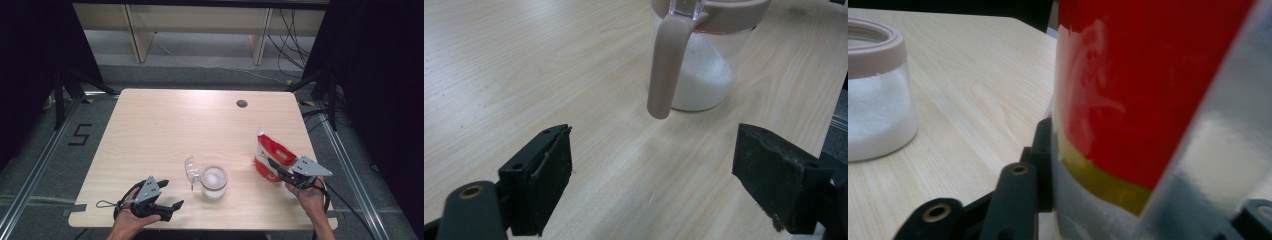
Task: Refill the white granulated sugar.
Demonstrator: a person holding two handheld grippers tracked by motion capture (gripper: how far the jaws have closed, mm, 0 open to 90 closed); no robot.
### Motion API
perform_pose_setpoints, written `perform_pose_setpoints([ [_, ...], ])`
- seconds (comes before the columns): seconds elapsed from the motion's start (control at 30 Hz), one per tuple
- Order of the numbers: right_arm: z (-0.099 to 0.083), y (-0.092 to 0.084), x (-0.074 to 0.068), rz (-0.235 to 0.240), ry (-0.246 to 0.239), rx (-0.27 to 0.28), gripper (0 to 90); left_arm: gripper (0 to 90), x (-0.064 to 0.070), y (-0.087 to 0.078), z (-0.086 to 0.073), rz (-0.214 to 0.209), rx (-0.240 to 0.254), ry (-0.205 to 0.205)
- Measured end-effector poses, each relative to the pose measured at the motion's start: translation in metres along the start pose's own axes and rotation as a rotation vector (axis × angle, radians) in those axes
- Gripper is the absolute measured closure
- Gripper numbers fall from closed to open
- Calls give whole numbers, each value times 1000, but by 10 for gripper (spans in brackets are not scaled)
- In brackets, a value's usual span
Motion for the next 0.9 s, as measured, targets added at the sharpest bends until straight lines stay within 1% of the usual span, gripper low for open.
perform_pose_setpoints([
  [0.03, 1, -1, 0, -15, 26, 15, 648, 157, 0, 0, 0, 1, 0, -1],
  [0.07, 2, -3, -1, -15, 56, 29, 630, 157, 1, 0, 0, -3, 14, -13],
  [0.1, 3, -4, 0, -17, 46, 33, 599, 157, 1, 1, 1, -8, 20, -17],
  [0.13, 4, -7, -2, -27, 76, 36, 576, 157, 1, 1, 1, -8, 18, -18],
  [0.17, 5, -8, -2, -25, 71, 39, 550, 157, 2, 1, 0, -9, 22, -33],
  [0.2, 5, -10, -4, -24, 104, 39, 534, 157, 1, 1, 0, -6, 13, -24],
  [0.23, 6, -11, -5, -28, 105, 50, 511, 157, 1, 1, 0, -8, 16, -26],
  [0.27, 7, -14, -7, -31, 121, 31, 480, 157, 0, 0, 0, -7, 18, -21],
  [0.3, 8, -16, -6, -62, 116, 43, 460, 157, 0, 1, 0, -8, 23, -29],
  [0.33, 8, -18, -8, -61, 171, 35, 447, 157, 0, 1, 0, -9, 18, -30],
  [0.37, 7, -21, -9, -71, 209, 30, 425, 157, 0, 1, 0, -10, 17, -31],
  [0.43, 6, -25, -11, -76, 246, 35, 409, 157, 1, 2, 0, -8, 24, -37],
  [0.47, 6, -28, -12, -86, 257, 19, 393, 157, 0, 1, 0, -8, 18, -30],
  [0.5, 5, -31, -11, -118, 262, 23, 381, 157, 0, 1, 0, -8, 18, -31],
  [0.53, 4, -34, -11, -122, 261, 5, 383, 157, 0, 1, 0, -7, 19, -32],
  [0.57, 3, -37, -11, -127, 268, 18, 384, 157, 0, 1, 0, -8, 24, -33],
  [0.6, 2, -41, -12, -147, 283, -6, 387, 157, -1, 1, 0, -4, 20, -12],
  [0.63, 2, -43, -13, -153, 294, -3, 386, 157, -2, 1, 0, -2, 13, -5],
  [0.67, 1, -45, -13, -170, 289, -6, 384, 156, -2, 1, 0, -2, 12, -4],
  [0.7, 0, -46, -14, -173, 288, -9, 374, 157, 0, 1, 0, -1, 13, -29],
  [0.73, -1, -47, -16, -164, 295, -14, 369, 157, 0, 1, 0, -7, 23, -29],
  [0.77, -1, -48, -18, -150, 297, -17, 367, 156, -1, 1, 0, -9, 21, -11],
  [0.8, -2, -49, -19, -142, 295, -28, 358, 157, 0, 1, 0, 0, 24, -40],
  [0.83, -1, -48, -20, -134, 273, -19, 342, 157, -2, 0, -1, 1, 12, -25],
  [0.87, -2, -50, -21, -126, 289, -42, 339, 156, -2, 0, -1, 1, 12, -21],
  [0.9, -1, -50, -23, -127, 297, -46, 331, 156, -2, 0, -1, 1, 13, -25],
])
Point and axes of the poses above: each handheld gripper's, and its own axes: y roughly forward along the jaws, z roughly out of its top, x roughly to its right, the point moved 5 cm from there along y, roughly forward along the jaws
